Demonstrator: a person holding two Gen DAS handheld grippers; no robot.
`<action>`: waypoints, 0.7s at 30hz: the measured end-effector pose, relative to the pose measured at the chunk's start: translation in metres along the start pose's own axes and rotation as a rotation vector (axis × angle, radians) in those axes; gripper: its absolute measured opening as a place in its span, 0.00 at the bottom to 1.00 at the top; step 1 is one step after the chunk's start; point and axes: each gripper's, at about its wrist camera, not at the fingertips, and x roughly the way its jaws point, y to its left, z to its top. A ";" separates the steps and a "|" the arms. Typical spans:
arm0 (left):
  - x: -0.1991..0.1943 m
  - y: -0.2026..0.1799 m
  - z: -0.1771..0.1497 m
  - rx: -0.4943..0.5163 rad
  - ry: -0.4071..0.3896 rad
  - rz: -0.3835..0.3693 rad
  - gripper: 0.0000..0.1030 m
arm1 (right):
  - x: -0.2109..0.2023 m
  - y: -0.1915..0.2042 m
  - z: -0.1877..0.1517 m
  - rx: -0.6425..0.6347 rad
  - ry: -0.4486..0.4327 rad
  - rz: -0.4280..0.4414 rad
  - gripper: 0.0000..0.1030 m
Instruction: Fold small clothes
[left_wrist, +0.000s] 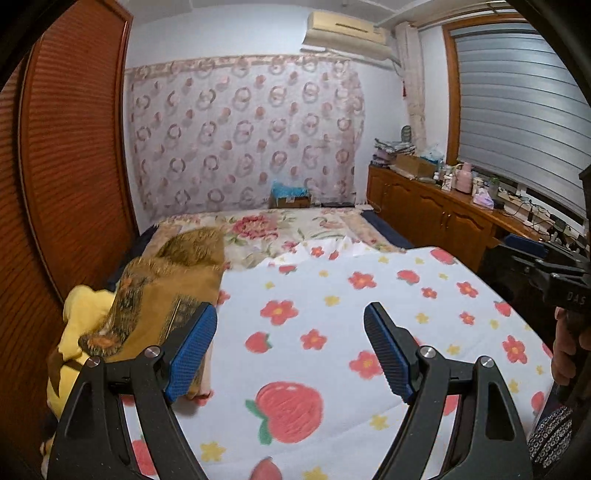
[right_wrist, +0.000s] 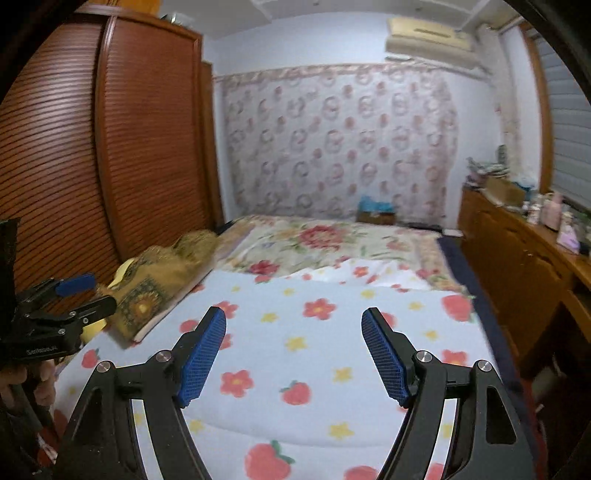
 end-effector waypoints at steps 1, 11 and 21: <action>-0.002 -0.002 0.003 0.004 -0.005 0.002 0.80 | -0.003 0.001 0.000 0.005 -0.012 -0.010 0.75; -0.018 -0.020 0.024 0.014 -0.038 -0.012 0.80 | -0.016 0.016 -0.022 0.055 -0.091 -0.063 0.75; -0.022 -0.025 0.028 0.013 -0.047 -0.014 0.80 | -0.013 0.024 -0.038 0.062 -0.116 -0.085 0.75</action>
